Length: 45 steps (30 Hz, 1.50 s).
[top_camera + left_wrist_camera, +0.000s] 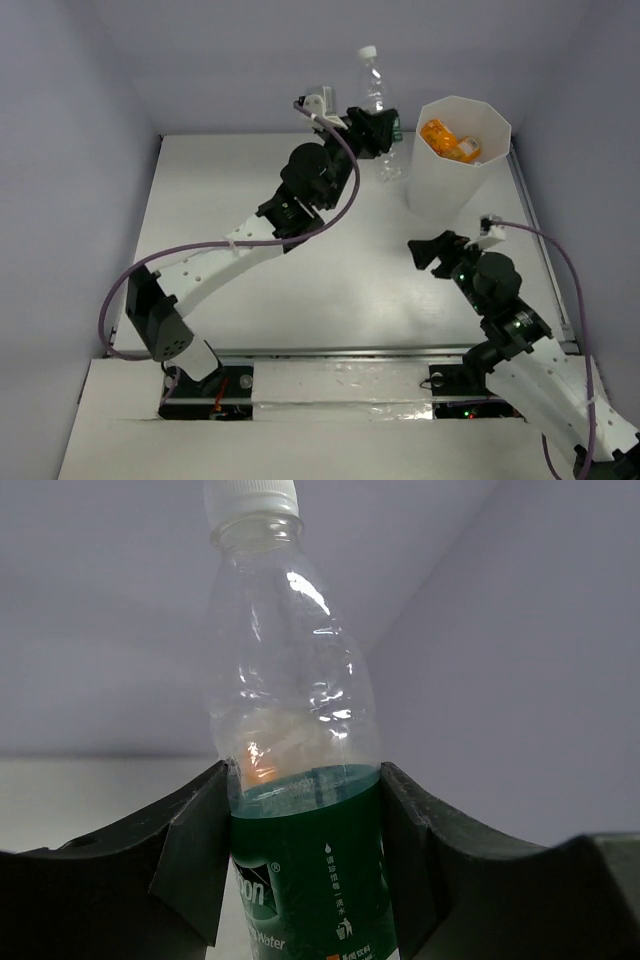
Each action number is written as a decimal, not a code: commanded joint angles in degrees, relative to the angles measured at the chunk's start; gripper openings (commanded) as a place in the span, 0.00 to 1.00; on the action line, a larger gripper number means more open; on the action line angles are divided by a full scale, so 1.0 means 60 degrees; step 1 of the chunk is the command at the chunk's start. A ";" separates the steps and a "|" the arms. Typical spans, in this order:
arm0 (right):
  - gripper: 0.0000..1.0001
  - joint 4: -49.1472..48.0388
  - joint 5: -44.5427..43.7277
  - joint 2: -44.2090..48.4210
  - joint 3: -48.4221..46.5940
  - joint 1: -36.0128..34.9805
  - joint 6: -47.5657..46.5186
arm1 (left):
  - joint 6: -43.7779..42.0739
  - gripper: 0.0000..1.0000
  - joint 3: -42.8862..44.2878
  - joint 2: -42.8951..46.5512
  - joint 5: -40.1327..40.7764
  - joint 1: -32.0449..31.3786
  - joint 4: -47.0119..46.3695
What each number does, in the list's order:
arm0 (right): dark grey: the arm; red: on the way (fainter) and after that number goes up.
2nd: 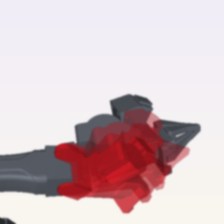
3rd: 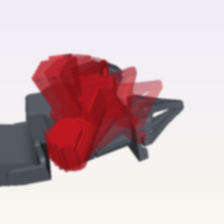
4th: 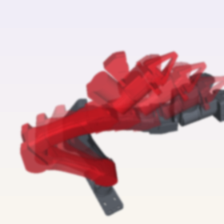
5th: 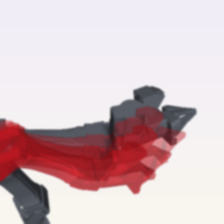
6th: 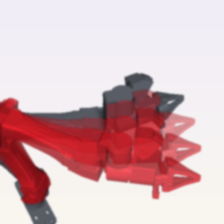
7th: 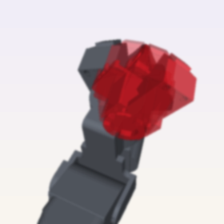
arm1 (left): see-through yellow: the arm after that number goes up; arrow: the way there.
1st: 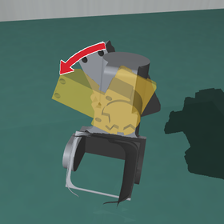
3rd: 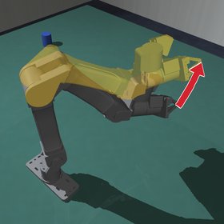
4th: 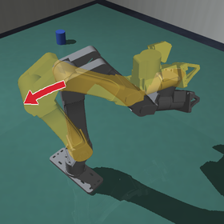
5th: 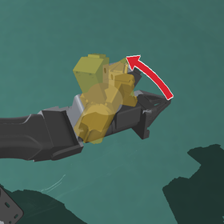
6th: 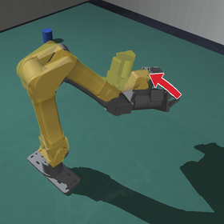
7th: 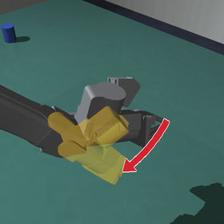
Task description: Put the plastic bottles in the bin
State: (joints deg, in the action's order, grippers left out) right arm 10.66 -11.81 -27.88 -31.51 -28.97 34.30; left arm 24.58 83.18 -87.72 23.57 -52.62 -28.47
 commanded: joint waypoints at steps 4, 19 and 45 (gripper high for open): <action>0.78 -0.1673 0.2935 -0.0349 0.1543 -0.0181 0.0698 | -0.1603 0.36 0.3359 -0.2207 -0.1291 0.0010 -0.0968; 0.39 -0.1688 0.3844 -0.0188 0.2278 -0.0884 0.0728 | -0.0860 0.38 1.0278 -0.8069 -0.2200 0.0683 -0.1933; 0.39 -0.1688 0.3419 -0.0378 0.2087 -0.1177 0.0567 | -0.0565 0.91 0.9897 -0.9272 -0.2845 0.0875 -0.3107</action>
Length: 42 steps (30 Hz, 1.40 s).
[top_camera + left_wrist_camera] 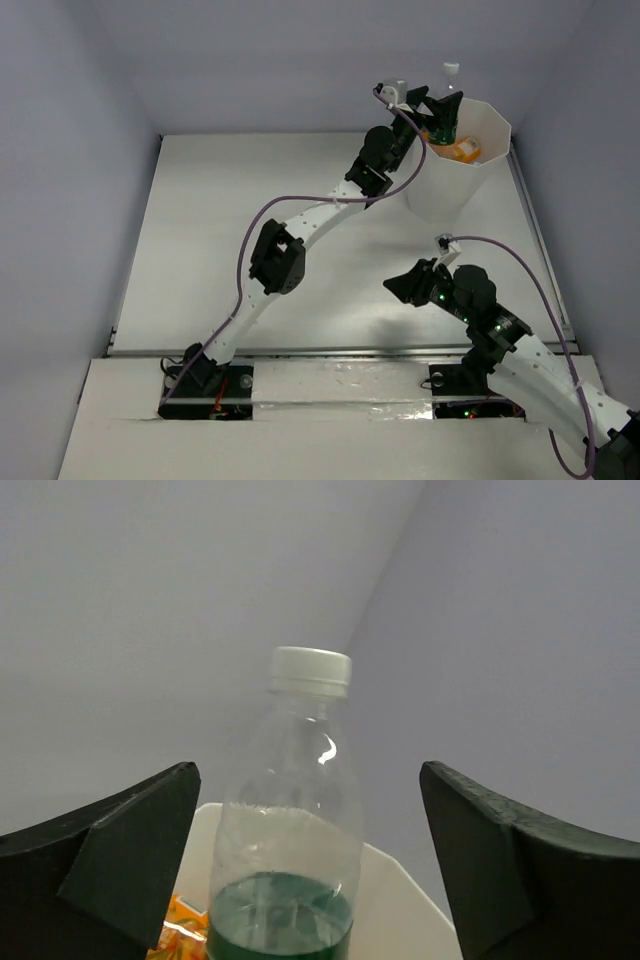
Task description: Put the plastic bottles in the bin
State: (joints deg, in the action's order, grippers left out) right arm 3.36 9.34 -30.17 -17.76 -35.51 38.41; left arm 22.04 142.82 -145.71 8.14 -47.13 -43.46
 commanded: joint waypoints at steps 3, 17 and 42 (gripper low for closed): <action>0.39 -0.0471 -0.0282 0.0121 -0.0219 -0.0088 -0.0118 | -0.0421 0.99 -0.0466 0.0757 -0.0360 -0.0040 -0.0651; 0.39 0.0086 -0.1162 0.0649 -0.0921 -0.0088 -0.0294 | -0.2369 0.99 -0.4374 0.4402 0.0707 -0.0522 -0.0169; 0.47 0.0525 -0.3842 0.2639 -0.2943 -0.0088 -0.1128 | 0.1233 0.99 -1.6448 1.3632 0.1031 -0.0699 0.1690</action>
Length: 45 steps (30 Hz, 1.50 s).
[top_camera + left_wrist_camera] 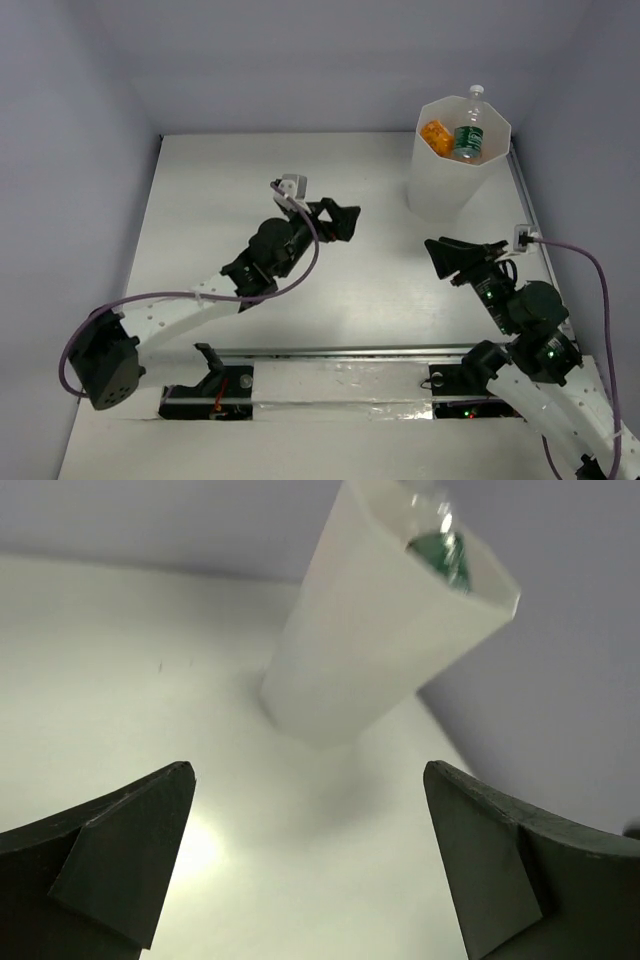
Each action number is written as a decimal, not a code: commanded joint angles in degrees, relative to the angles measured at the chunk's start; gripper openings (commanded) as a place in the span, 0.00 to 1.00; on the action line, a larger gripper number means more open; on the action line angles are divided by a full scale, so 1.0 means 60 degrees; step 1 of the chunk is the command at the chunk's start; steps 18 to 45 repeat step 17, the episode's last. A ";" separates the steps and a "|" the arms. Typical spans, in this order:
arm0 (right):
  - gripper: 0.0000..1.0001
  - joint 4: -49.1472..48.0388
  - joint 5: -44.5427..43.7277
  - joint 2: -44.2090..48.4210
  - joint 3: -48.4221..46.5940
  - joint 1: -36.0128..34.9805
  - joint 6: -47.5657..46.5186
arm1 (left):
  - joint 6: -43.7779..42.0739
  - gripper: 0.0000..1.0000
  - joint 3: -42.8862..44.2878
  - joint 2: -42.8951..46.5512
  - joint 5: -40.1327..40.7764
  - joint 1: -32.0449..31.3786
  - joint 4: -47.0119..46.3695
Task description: Put the plastic bottles in the bin
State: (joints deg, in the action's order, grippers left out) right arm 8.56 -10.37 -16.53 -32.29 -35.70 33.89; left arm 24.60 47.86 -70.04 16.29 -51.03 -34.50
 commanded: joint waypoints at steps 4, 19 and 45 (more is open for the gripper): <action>0.85 -0.0415 -0.0747 0.0895 -0.0697 -0.0055 -0.0477 | 0.0968 0.99 -0.2156 0.3290 -0.0299 -0.0051 0.0870; 0.90 -0.1074 -0.0791 0.1101 0.0036 -0.0055 -0.0228 | 0.1144 0.99 -0.3830 0.7820 0.0492 -0.0051 0.3597; 0.90 -0.1074 -0.0791 0.1101 0.0036 -0.0055 -0.0228 | 0.1144 0.99 -0.3830 0.7820 0.0492 -0.0051 0.3597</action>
